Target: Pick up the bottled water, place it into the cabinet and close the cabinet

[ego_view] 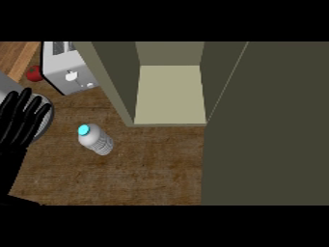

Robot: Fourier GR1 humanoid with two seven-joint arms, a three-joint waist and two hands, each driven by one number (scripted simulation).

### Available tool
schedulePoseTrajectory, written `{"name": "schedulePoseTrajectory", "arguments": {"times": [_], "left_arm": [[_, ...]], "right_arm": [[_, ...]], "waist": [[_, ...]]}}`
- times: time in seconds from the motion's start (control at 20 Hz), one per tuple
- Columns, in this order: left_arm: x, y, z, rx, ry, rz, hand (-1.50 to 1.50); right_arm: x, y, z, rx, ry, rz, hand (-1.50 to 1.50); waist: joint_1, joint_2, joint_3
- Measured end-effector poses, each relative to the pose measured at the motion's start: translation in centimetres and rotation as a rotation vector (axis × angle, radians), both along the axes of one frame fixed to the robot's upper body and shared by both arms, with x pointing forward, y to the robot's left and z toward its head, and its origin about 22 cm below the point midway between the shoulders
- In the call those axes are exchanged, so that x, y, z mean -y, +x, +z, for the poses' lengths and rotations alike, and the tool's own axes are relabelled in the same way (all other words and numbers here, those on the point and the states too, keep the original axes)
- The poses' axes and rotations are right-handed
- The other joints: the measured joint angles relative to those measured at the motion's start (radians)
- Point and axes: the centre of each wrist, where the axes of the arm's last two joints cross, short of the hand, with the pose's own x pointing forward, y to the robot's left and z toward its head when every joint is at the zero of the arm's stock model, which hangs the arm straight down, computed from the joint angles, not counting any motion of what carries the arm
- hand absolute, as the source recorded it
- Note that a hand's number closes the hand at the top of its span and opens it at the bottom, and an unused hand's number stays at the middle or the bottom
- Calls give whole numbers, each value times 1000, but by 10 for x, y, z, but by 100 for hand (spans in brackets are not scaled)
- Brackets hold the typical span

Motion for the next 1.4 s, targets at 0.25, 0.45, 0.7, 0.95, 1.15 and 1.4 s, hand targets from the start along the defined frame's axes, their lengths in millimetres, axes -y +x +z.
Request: {"name": "schedulePoseTrajectory", "arguments": {"times": [0.25,0.45,0.7,0.95,1.15,1.4], "left_arm": [[8,-11,0,-39,6,15,-150],[8,-14,0,-60,23,32,-150],[6,-16,-16,-79,45,63,-150],[-5,-10,-37,-89,48,121,-150],[-14,2,-59,-107,62,170,-150],[-22,17,-88,-147,76,178,-150]], "right_arm": [[-7,-16,3,-33,3,15,-150],[-6,-30,-1,-56,-6,16,-150],[-9,-40,-5,-70,3,20,-150],[-7,-50,-7,-84,-6,14,-150],[-4,-54,-8,-75,-28,9,-150],[-3,-65,-11,-76,-31,8,-150]], "waist": [[1,1,0],[-1,1,0],[-3,1,0],[-5,1,0],[-9,1,0],[-13,2,0]]}}
